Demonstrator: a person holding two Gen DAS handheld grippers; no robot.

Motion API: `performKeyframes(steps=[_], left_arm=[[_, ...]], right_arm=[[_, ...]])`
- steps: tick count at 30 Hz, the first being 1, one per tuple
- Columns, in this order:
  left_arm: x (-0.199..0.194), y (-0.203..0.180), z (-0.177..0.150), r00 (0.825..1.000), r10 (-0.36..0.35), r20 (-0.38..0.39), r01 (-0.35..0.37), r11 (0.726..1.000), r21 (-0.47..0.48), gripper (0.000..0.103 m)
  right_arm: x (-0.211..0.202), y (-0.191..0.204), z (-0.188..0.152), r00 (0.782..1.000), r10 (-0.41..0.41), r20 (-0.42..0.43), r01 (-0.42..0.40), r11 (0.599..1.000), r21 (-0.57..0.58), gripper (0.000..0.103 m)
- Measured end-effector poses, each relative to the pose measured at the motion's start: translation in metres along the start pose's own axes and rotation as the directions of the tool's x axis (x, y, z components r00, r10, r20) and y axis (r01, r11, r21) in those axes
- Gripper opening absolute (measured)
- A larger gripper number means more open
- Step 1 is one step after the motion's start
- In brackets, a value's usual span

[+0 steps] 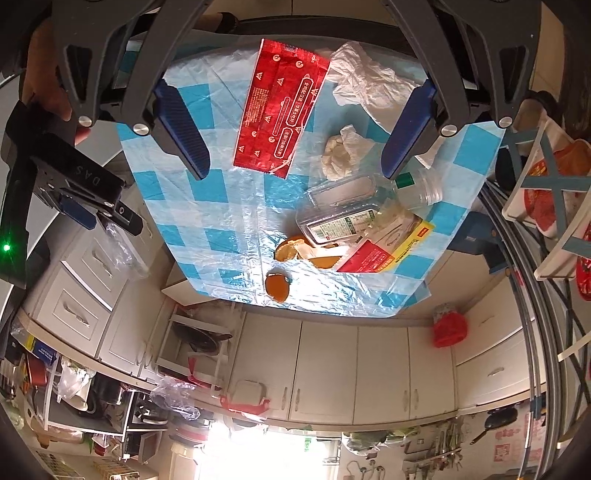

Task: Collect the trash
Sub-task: 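Return both grippers to the table above the red wrapper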

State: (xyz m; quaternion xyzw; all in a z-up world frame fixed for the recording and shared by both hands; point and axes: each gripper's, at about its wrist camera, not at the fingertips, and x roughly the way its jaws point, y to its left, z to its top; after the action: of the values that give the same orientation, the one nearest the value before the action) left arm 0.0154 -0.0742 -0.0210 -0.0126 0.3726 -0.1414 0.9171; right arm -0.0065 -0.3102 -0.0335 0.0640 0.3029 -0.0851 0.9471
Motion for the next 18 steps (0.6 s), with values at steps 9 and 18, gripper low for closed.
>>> performKeyframes(steps=[9, 18], left_arm=[[-0.004, 0.013, 0.000, 1.000, 0.014, 0.005, -0.014, 1.000, -0.022, 0.090], [-0.008, 0.050, -0.008, 0.996, 0.092, -0.001, -0.092, 0.995, -0.046, 0.090]], right_arm=[[-0.001, 0.006, -0.006, 1.000, 0.006, -0.011, -0.006, 1.000, -0.007, 0.092], [-0.007, 0.022, -0.020, 0.998, 0.053, -0.043, -0.054, 0.998, -0.018, 0.092]])
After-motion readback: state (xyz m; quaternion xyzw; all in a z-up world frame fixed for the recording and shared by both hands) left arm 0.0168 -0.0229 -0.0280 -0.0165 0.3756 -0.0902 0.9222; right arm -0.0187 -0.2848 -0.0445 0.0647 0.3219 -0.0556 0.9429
